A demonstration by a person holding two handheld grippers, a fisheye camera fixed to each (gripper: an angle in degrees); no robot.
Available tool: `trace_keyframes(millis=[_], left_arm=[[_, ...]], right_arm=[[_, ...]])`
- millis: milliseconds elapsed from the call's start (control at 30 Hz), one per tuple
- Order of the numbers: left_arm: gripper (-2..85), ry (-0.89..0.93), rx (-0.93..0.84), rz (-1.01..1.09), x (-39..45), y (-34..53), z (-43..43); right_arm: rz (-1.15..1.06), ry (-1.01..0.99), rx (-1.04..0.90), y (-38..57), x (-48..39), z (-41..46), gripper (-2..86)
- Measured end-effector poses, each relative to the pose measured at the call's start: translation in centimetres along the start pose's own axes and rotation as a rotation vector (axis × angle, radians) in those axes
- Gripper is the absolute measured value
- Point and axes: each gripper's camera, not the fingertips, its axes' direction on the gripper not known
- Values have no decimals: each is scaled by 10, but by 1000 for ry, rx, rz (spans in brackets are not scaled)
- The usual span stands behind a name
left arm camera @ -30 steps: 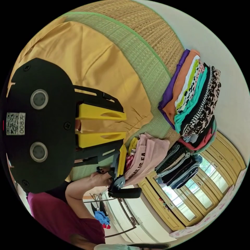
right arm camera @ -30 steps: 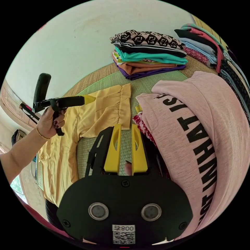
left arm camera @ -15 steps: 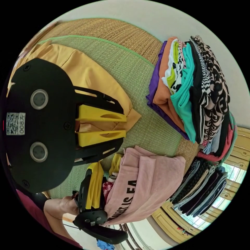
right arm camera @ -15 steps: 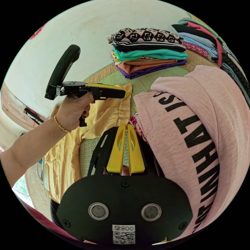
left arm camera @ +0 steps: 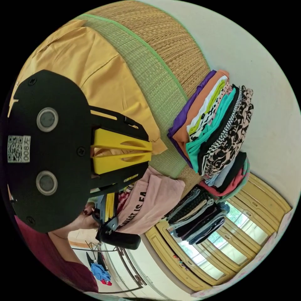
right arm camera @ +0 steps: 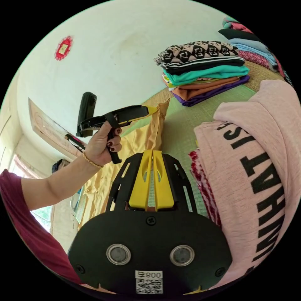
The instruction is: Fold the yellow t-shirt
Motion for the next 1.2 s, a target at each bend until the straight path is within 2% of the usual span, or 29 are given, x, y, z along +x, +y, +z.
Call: trace_keyframes(millis=[67, 267, 467, 633, 867, 1067, 1200], left_arm=[[5, 33, 50, -44, -16, 12, -25], [5, 91, 199, -213, -72, 78, -111], [5, 49, 255, -390, -124, 162, -171], [5, 31, 260, -495, -160, 216, -196], [3, -54, 238, -542, -183, 251, -208], [2, -102, 266, -584, -193, 270, -220], [2, -276, 326, -516, -172, 259, -237]], right_arm=[[-28, -145, 4, 0, -8, 5, 1], [-169, -406, -81, -2, -61, 43, 1], [-264, -479, -249, 12, -118, 109, 1], [-290, -469, -356, 27, -149, 158, 1], [-296, -373, -459, 45, -173, 214, 1], [-283, -367, -533, 51, -184, 249, 1], [-298, -364, -579, 56, -195, 267, 1]])
